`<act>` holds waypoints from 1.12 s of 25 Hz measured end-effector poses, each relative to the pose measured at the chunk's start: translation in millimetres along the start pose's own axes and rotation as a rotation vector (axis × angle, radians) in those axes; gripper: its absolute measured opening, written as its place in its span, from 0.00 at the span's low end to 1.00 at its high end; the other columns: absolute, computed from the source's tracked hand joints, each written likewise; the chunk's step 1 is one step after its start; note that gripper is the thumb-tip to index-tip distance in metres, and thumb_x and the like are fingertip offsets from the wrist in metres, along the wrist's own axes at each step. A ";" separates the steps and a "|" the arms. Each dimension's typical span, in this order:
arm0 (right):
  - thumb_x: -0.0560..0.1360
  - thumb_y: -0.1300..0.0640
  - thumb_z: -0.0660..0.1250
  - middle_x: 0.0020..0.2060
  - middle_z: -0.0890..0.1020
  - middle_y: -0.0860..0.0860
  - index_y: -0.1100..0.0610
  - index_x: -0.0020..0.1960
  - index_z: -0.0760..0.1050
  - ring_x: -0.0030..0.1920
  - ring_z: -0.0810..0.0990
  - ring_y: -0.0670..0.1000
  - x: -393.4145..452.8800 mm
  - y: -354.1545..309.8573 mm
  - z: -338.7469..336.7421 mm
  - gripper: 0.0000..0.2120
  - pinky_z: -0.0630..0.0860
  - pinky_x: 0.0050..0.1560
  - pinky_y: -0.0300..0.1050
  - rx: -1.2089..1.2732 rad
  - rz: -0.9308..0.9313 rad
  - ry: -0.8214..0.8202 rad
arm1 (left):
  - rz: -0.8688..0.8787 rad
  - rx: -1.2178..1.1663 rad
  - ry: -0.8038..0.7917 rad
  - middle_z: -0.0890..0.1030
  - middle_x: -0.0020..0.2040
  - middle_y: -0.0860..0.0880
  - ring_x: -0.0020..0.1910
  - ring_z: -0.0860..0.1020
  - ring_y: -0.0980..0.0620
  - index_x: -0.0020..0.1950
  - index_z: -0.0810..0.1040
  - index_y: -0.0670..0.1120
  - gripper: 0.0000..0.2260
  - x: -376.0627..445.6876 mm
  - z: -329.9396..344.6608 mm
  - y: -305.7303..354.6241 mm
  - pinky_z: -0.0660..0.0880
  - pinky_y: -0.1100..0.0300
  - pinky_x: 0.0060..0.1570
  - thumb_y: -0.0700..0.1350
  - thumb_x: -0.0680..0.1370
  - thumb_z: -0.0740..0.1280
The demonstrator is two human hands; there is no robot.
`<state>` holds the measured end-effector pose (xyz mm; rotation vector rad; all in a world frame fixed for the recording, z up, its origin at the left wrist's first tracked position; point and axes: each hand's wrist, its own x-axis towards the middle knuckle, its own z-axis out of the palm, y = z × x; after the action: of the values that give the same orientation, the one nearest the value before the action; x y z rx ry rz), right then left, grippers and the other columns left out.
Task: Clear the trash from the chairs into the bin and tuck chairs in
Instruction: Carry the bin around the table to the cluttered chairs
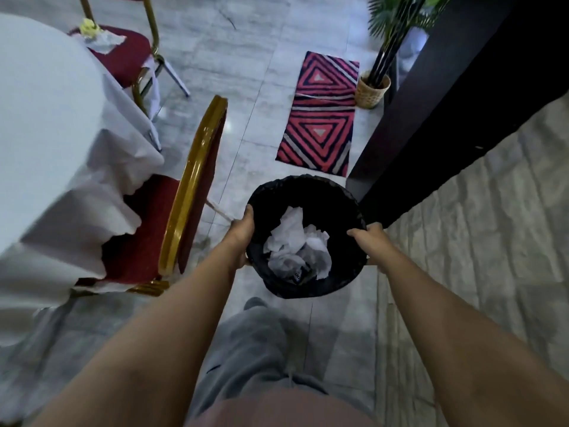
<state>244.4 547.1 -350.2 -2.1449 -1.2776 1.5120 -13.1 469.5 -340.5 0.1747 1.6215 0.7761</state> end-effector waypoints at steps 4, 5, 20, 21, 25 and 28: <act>0.75 0.50 0.67 0.65 0.73 0.60 0.62 0.73 0.60 0.61 0.76 0.62 65.5 -59.8 -10.2 0.33 0.77 0.57 0.55 -0.050 -0.003 0.015 | -0.026 -0.038 0.034 0.76 0.66 0.44 0.57 0.78 0.41 0.74 0.65 0.51 0.42 68.5 17.2 69.1 0.79 0.52 0.34 0.76 0.68 0.51; 0.74 0.50 0.68 0.64 0.74 0.60 0.63 0.71 0.61 0.60 0.77 0.62 82.9 -77.7 -13.9 0.32 0.77 0.57 0.54 -0.053 -0.005 0.023 | -0.015 -0.069 0.050 0.77 0.65 0.44 0.57 0.78 0.40 0.73 0.65 0.51 0.44 87.7 21.9 86.6 0.80 0.49 0.40 0.77 0.66 0.52; 0.69 0.48 0.68 0.47 0.78 0.56 0.60 0.56 0.67 0.49 0.80 0.59 365.8 -366.5 -9.0 0.23 0.79 0.48 0.53 -0.208 -0.163 -0.198 | 0.004 -0.367 0.206 0.73 0.68 0.46 0.42 0.76 0.47 0.74 0.67 0.47 0.33 245.1 57.0 362.0 0.77 0.55 0.30 0.67 0.79 0.49; 0.71 0.50 0.68 0.42 0.76 0.55 0.59 0.53 0.66 0.45 0.79 0.57 384.2 -383.4 -3.0 0.19 0.77 0.42 0.49 -0.229 -0.174 -0.214 | 0.002 -0.379 0.214 0.74 0.66 0.46 0.41 0.75 0.48 0.74 0.67 0.46 0.32 250.1 54.9 382.0 0.76 0.55 0.32 0.66 0.80 0.49; 0.73 0.52 0.68 0.42 0.77 0.57 0.62 0.54 0.68 0.43 0.80 0.56 446.0 -471.7 30.3 0.17 0.77 0.43 0.49 -0.261 -0.224 -0.252 | -0.009 -0.368 0.248 0.76 0.45 0.47 0.39 0.74 0.49 0.68 0.71 0.44 0.29 295.5 31.0 465.0 0.73 0.51 0.39 0.63 0.82 0.45; 0.74 0.52 0.67 0.45 0.75 0.56 0.60 0.57 0.64 0.44 0.77 0.55 497.5 -533.3 62.9 0.19 0.76 0.46 0.51 -0.274 -0.215 -0.276 | -0.035 -0.362 0.276 0.76 0.43 0.48 0.40 0.75 0.49 0.64 0.74 0.47 0.29 345.5 4.6 524.4 0.72 0.48 0.47 0.65 0.81 0.45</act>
<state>-41.3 1220.5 -378.7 -1.9126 -1.8400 1.6644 -248.4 1051.5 -325.6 -0.2284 1.7027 1.0877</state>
